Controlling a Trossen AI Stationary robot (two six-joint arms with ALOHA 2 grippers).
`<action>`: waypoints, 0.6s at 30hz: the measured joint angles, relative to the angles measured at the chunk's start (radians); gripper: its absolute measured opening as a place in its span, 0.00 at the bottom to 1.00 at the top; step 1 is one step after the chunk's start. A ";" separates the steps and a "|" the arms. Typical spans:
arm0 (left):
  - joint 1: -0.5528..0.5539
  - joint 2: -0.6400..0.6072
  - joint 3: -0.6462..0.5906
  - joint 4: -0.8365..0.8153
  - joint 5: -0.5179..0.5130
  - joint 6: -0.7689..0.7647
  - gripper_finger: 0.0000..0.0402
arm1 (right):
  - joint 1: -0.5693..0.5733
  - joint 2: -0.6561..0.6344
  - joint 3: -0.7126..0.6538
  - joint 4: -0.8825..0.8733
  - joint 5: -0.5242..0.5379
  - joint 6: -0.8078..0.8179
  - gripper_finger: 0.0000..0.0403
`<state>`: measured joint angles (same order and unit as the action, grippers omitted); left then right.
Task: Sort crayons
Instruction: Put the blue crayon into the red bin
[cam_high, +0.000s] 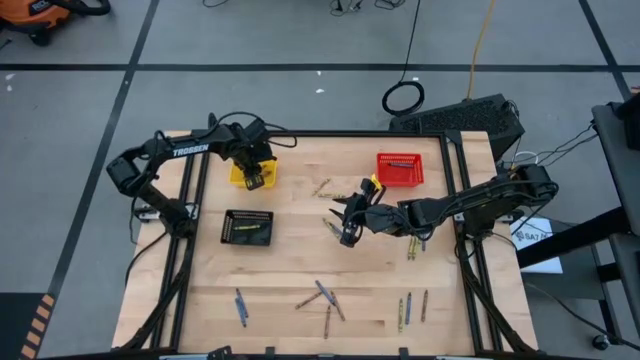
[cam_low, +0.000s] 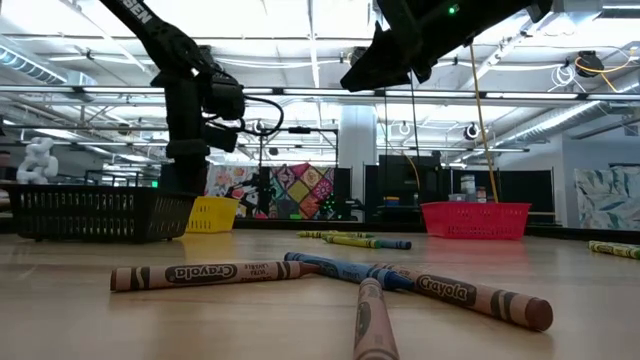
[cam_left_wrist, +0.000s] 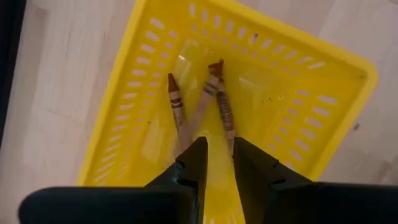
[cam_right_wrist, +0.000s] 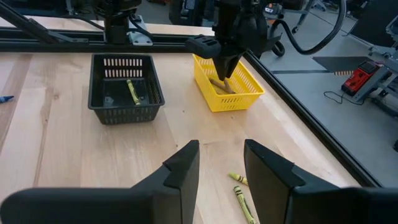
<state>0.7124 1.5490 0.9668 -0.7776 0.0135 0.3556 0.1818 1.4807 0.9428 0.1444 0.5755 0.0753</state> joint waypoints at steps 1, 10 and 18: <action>0.000 0.000 0.000 0.000 -0.001 -0.003 0.19 | 0.000 0.000 0.000 0.000 0.000 0.000 0.28; -0.038 -0.065 0.000 -0.062 -0.012 -0.010 0.20 | -0.021 0.000 0.000 -0.005 -0.013 0.077 0.28; -0.119 -0.245 0.041 -0.109 -0.012 -0.062 0.20 | -0.123 0.006 0.000 -0.053 -0.215 0.239 0.28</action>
<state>0.5938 1.3043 1.0081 -0.8864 0.0013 0.2935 0.0591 1.4868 0.9424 0.0917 0.3607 0.3144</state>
